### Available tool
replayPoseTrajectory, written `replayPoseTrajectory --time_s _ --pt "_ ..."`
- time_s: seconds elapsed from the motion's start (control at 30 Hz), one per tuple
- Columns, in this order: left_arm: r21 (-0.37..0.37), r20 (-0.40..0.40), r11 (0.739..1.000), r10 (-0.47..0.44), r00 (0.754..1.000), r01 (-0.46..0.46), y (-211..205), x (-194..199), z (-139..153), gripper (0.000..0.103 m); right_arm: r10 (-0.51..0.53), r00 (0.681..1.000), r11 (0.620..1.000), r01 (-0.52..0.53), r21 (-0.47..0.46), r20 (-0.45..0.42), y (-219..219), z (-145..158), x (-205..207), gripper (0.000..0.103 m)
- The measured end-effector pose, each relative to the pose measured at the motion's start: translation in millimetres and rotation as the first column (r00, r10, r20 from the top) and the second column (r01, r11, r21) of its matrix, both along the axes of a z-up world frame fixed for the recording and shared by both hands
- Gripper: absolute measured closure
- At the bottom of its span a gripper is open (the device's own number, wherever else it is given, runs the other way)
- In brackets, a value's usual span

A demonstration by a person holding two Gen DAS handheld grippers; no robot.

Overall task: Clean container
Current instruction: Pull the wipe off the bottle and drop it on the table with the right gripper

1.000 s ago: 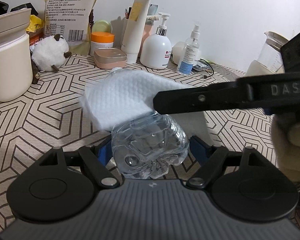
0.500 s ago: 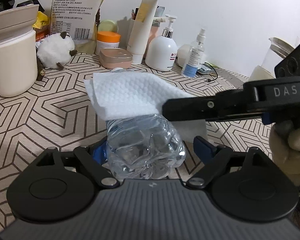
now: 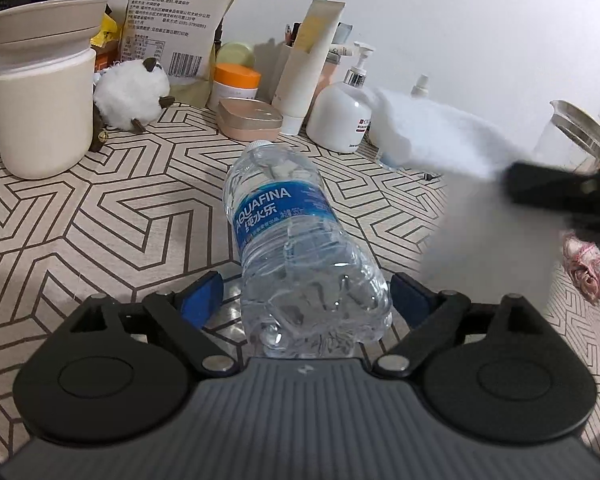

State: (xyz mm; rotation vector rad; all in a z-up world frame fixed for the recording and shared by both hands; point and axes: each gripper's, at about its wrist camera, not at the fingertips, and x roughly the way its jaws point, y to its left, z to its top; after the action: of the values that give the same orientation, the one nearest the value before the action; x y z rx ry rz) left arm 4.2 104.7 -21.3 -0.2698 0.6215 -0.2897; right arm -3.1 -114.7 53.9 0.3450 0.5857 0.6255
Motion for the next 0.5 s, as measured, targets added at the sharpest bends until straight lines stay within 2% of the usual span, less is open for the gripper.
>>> replayPoseTrajectory --time_s 0.07,0.13,0.2,0.27,0.33,0.4,0.5 --pt "0.005 0.000 1.000 0.000 1.000 0.000 0 0 0 0.012 -0.064 0.997 0.996 0.067 -0.067 0.046 -1 12 -14 0.090" --pt "0.008 0.000 1.000 -0.001 1.000 0.001 -1 0 0 0.011 -0.144 0.984 0.975 0.159 -0.154 0.104 3 16 -23 0.090" --pt "0.011 0.000 1.000 -0.002 1.000 0.002 -1 1 0 0.010 -0.210 0.963 0.935 0.249 -0.253 0.172 12 19 -28 0.090" --pt "0.012 0.000 1.000 -0.002 1.000 0.002 -1 0 -1 0.010 -0.228 0.944 0.886 0.303 -0.351 0.240 28 12 -20 0.090" --pt "0.006 0.000 1.000 -0.002 1.000 0.002 0 1 -1 0.010 -0.220 0.950 0.886 0.290 -0.362 0.222 35 3 1 0.090" --pt "0.000 0.001 1.000 -0.001 1.000 0.001 1 1 -2 0.010 -0.223 0.963 0.902 0.262 -0.343 0.148 38 -7 29 0.090" --pt "-0.007 0.000 1.000 -0.003 1.000 0.003 3 1 -2 0.010 -0.250 0.968 0.912 0.243 -0.329 0.023 39 -25 68 0.082"
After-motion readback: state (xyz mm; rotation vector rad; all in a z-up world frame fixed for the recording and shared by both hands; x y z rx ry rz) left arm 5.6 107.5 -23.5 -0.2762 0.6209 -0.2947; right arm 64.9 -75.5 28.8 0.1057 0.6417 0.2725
